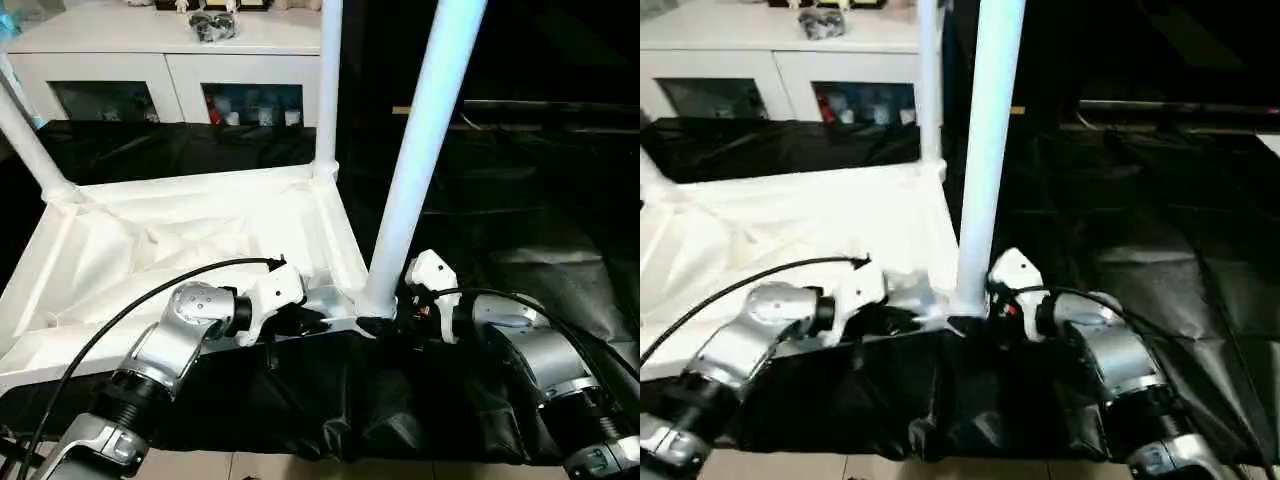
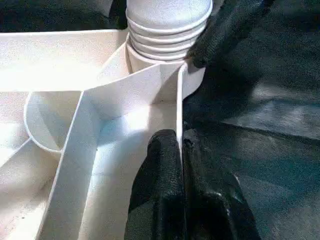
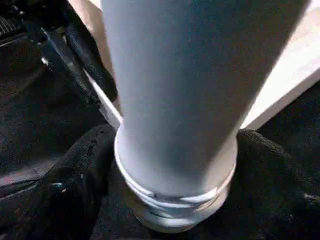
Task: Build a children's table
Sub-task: Rotate leg to tighten
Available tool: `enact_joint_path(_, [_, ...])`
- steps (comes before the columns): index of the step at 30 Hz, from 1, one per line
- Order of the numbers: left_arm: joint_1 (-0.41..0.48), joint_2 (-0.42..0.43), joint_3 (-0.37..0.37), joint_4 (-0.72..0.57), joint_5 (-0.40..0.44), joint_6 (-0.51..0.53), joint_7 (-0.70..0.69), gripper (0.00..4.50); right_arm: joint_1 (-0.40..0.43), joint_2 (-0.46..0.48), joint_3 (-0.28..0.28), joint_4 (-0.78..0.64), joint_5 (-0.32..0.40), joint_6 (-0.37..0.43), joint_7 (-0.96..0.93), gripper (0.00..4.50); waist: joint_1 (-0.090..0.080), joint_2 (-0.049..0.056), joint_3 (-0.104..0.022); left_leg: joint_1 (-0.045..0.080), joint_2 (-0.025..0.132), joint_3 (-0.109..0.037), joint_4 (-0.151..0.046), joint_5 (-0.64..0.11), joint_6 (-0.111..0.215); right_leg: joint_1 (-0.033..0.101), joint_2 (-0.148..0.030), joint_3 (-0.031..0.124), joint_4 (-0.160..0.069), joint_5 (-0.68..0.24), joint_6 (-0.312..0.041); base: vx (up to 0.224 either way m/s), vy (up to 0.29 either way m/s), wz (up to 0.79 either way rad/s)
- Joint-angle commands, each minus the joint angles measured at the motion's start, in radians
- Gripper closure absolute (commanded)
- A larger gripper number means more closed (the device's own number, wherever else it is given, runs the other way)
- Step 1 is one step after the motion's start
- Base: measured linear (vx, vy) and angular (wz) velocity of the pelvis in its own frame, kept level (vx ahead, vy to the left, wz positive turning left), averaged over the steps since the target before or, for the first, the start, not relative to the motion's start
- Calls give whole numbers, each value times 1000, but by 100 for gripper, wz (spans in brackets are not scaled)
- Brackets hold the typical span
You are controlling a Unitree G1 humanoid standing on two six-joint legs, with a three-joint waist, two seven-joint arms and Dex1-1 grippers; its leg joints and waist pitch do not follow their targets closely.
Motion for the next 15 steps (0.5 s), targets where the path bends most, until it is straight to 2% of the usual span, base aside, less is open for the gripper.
enact_joint_path(1, [2, 2, -1, -43, -48, 0, -55, 450, -1, 12, 11, -21, 18, 4, 28, 96, 2, -13, -54, 24, 97, -52, -70, -178, 59, 30, -111, 65, -76, -155, -234, 0, 0, 0])
enact_joint_path(2, [3, 6, -3, -44, -49, -2, -61, 450, -2, 13, 10, -23, 21, 6, 33, 96, 1, -12, -54, 24, 97, -52, -70, -181, 58, 29, -111, 65, -77, -159, -233, 0, 0, 0])
enact_joint_path(3, [4, 9, -4, -45, -49, -3, -65, 450, -2, 13, 11, -25, 24, 9, 36, 123, 1, -12, -54, 24, 97, -53, -70, -180, 57, 29, -112, 65, -77, -159, -233, 0, 0, 0])
enact_joint_path(6, [2, 16, -4, -40, -51, 3, -77, 450, -1, 8, 21, -25, 21, 4, 57, 132, 1, -12, -55, 24, 98, -52, -70, -174, 59, 29, -111, 65, -74, -142, -235, 0, 0, 0])
enact_joint_path(9, [1, 20, -4, -39, -45, -1, -82, 450, 2, 7, 27, -28, 20, 4, 65, 164, 2, -13, -55, 25, 97, -52, -69, -169, 59, 29, -111, 65, -74, -137, -238, 0, 0, 0])
enact_joint_path(15, [1, 13, 2, -38, -50, -4, -67, 450, 9, 22, 27, -24, 11, -10, 51, 173, 2, -13, -55, 25, 98, -52, -70, -173, 53, 29, -112, 65, -75, -147, -237, 0, 0, 0])
